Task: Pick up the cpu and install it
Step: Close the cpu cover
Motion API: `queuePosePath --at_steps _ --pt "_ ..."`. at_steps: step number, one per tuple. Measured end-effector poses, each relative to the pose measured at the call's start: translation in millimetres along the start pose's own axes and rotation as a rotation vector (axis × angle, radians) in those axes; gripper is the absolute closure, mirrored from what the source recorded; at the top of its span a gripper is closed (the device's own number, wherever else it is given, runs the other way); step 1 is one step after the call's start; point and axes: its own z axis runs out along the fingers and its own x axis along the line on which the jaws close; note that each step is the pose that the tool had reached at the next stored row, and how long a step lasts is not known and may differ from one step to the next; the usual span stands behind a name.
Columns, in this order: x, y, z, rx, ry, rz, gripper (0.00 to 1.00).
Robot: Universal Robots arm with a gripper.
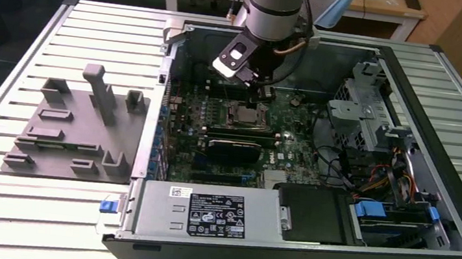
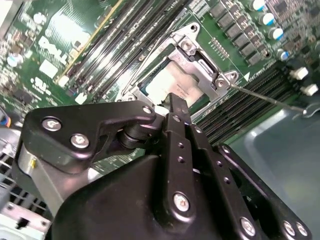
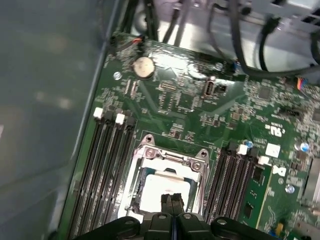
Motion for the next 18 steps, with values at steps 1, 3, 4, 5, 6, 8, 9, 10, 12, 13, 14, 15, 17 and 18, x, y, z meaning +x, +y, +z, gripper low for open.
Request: queuePosePath --at_steps 1,3,4,5,6,8,9,10,12,13,14,15,17,18 --pt "0.0 0.0 0.0 -0.0001 0.0003 -0.018 0.89" --pt "0.0 0.0 0.0 -0.0002 0.0008 -0.054 0.89" --pt "0.0 0.0 0.0 -0.0003 0.0010 -0.072 0.89" --pt "0.0 0.0 0.0 -0.0003 0.0013 -0.091 0.89" --pt "0.0 0.0 0.0 -0.0004 0.0015 -0.109 0.89" --pt "0.0 0.0 0.0 -0.0006 0.0020 -0.145 0.89" --pt "0.0 0.0 0.1 -0.0007 0.0023 -0.163 0.89" --pt "0.0 0.0 0.0 -0.0007 0.0025 -0.181 0.89" --pt "0.0 0.0 0.0 -0.0008 0.0031 -0.218 0.89" --pt "0.0 0.0 0.1 -0.0009 0.0033 -0.236 0.89" --pt "0.0 0.0 0.0 -0.0010 0.0036 -0.254 0.89" --pt "0.0 0.0 0.1 -0.0011 0.0038 -0.271 0.89" --pt "0.0 0.0 0.0 -0.0012 0.0043 -0.303 0.89" --pt "0.0 0.0 0.0 -0.0012 0.0045 -0.319 0.89"
